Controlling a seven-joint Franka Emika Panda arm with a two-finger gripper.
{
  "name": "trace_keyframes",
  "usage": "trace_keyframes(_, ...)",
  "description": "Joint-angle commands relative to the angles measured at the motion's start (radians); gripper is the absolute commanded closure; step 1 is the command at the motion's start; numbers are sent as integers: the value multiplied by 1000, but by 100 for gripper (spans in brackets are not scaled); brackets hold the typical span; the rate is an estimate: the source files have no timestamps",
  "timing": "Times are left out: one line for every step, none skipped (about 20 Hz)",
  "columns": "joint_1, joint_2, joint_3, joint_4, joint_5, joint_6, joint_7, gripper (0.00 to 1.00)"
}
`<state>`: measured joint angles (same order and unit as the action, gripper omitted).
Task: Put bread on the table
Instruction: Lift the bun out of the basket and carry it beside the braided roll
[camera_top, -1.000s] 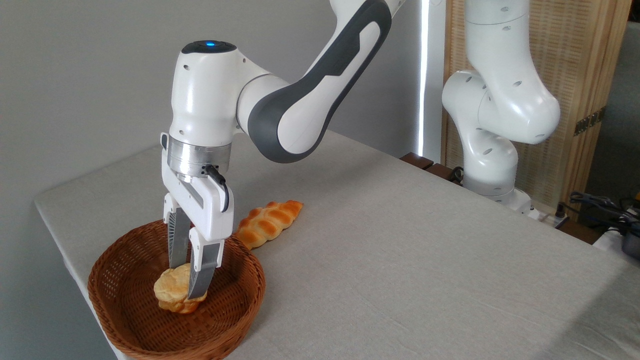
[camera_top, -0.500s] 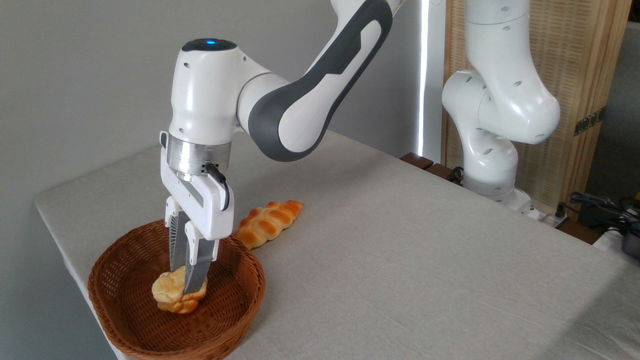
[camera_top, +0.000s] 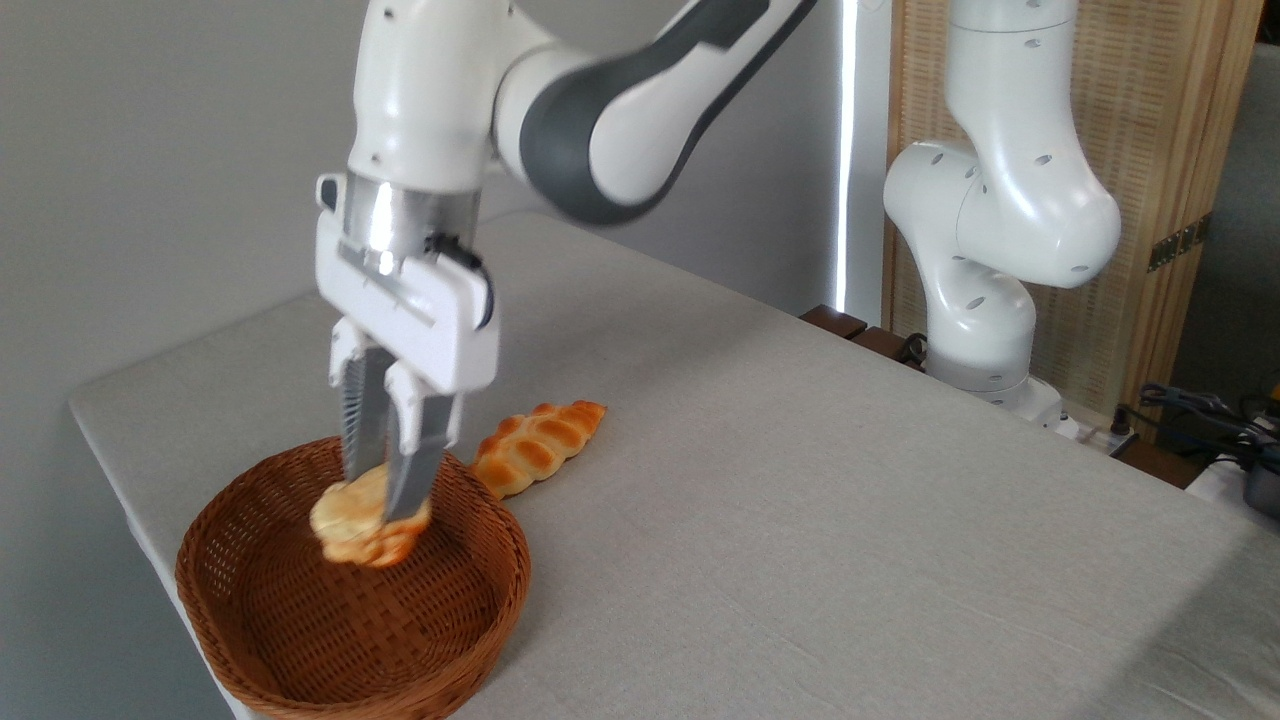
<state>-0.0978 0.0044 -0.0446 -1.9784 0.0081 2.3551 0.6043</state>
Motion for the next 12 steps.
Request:
trace_keyframes(-3,-86,9,-13,-14,-150,-11,40)
trace_keyframes(-3,-102,9,-20,-19,-210,-11,40)
trace_keyframes(-3,-119,9,-25,-19,-256,-11,40)
trace_keyframes(-3,-135,20,-30,-19,-299,-9,40)
trace_keyframes(-3,-148,38,-34,-20,-333,-9,40)
trace_keyframes(-5,-164,42,-46,-34,-358,-9,40)
trace_keyframes(-5,-173,42,-62,-63,-373,-11,40)
trace_keyframes(-5,-178,43,-80,-82,-393,-11,40)
trace_keyframes(-5,-182,43,-100,-85,-420,-11,39)
trace_keyframes(-5,-184,42,-118,-86,-436,-11,36)
trace_keyframes(-8,-184,42,-137,-86,-436,-12,34)
trace_keyframes(-11,-184,42,-152,-86,-436,-12,30)
